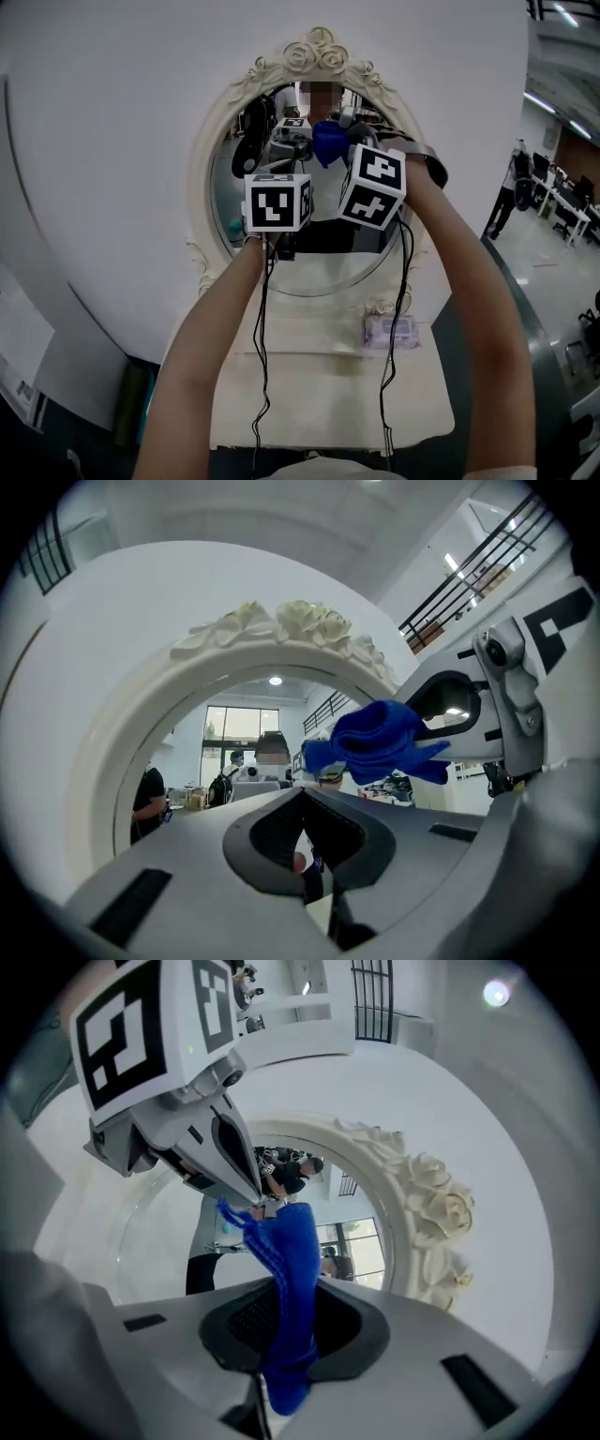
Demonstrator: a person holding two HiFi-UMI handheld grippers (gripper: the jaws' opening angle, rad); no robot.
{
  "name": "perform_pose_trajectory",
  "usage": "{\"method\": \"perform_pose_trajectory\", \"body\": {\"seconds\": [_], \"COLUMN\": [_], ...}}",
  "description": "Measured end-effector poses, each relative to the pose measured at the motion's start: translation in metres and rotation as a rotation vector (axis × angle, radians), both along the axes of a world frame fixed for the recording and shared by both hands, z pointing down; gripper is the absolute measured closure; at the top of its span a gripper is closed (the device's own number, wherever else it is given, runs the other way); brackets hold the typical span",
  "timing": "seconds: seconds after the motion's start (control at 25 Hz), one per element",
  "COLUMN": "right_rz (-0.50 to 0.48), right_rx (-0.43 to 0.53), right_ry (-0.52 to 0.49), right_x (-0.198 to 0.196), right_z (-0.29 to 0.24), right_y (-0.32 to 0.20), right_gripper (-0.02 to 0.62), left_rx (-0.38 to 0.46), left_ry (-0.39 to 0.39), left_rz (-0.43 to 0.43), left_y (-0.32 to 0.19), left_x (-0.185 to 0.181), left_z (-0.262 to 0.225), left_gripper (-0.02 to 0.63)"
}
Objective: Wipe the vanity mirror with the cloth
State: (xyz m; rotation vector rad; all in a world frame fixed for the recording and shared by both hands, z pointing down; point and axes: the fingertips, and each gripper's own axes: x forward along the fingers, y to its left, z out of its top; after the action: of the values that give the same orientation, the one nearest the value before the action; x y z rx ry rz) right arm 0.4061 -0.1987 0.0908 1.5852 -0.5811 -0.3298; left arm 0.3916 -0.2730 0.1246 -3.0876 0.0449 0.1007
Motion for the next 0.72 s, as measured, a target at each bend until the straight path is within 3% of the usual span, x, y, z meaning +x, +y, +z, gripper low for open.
{"method": "perform_pose_trajectory", "body": {"seconds": [0.32, 0.56, 0.72], "right_rz": [0.016, 0.015, 0.010], "right_rx": [-0.018, -0.049, -0.047], "right_ry": [0.109, 0.189, 0.168], "right_x": [0.011, 0.019, 0.022], "right_z": [-0.025, -0.025, -0.012], "right_y": [0.009, 0.012, 0.015], "right_gripper": [0.523, 0.523, 0.523], "left_rx": [0.035, 0.027, 0.026], "left_ry": [0.054, 0.035, 0.013], "left_rz": [0.002, 0.016, 0.027], "left_y": [0.016, 0.019, 0.022], "left_x": [0.005, 0.016, 0.020], "left_z": [-0.045, -0.028, -0.009], "left_gripper": [0.602, 0.603, 0.602]}}
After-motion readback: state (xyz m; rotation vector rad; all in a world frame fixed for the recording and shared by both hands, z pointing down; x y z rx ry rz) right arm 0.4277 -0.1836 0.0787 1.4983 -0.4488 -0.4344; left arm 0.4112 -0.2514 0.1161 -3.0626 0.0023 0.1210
